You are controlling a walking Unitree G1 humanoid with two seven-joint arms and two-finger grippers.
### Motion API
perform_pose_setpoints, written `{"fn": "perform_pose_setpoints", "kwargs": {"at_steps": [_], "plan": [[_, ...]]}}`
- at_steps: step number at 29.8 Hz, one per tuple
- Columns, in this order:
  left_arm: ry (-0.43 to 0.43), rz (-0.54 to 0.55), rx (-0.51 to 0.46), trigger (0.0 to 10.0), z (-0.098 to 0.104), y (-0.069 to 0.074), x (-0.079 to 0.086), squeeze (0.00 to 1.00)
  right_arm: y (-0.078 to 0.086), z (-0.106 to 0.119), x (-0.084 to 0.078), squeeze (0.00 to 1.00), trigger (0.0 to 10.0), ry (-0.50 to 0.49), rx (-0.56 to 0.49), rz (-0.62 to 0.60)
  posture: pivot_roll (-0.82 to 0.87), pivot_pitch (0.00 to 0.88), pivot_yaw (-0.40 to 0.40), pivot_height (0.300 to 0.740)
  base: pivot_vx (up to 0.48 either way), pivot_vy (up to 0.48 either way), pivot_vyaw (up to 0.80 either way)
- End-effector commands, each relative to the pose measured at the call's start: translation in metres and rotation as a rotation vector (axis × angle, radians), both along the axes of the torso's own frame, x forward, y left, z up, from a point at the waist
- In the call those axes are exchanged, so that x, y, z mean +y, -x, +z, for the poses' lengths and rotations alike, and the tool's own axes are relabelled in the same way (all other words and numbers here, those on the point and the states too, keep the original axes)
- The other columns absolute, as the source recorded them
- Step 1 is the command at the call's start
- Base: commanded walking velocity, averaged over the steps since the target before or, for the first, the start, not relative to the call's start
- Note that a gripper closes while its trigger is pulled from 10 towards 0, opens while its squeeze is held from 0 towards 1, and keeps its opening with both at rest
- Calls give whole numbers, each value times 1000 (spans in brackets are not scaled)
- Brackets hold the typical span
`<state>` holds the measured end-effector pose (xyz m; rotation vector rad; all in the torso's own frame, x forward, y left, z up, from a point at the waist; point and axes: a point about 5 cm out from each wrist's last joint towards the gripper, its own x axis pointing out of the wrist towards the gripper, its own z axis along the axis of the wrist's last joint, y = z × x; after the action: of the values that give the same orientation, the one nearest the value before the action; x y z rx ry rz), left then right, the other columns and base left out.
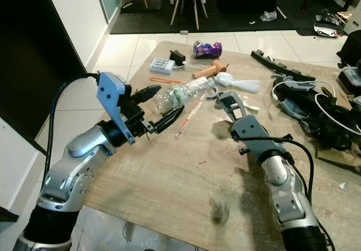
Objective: Picking trash to rubbish bin
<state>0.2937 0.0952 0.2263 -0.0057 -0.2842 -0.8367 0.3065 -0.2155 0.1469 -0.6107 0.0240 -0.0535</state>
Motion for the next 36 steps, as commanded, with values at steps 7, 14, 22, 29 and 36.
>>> {"fn": "perform_pose_setpoints", "kwargs": {"at_steps": [7, 14, 22, 29, 36], "plan": [[-11, 73, -8, 10000, -2, -5, 6, 0, 8, 68, 42, 0, 0, -331, -464, 228, -22, 122, 61, 740, 0, 0, 0], [-34, 239, 0, 10000, -6, -19, 17, 0, 5, 65, 49, 0, 0, -543, -446, 210, -21, 125, 58, 740, 0, 0, 0], [-74, 467, 43, 10000, -17, -31, 35, 0, 3, 59, 46, 0, 10000, -519, -444, 117, -20, 126, 65, 740, 0, 0, 0], [-50, 534, 27, 10000, -14, -36, 43, 0, 2, 61, 47, 0, 10000, -504, -456, 126, -16, 119, 64, 740, 0, 0, 0], [-27, 533, 51, 10000, -14, -36, 43, 0, 0, 63, 51, 0, 10000, -484, -454, 150, -19, 119, 64, 740, 0, 0, 0]]}}
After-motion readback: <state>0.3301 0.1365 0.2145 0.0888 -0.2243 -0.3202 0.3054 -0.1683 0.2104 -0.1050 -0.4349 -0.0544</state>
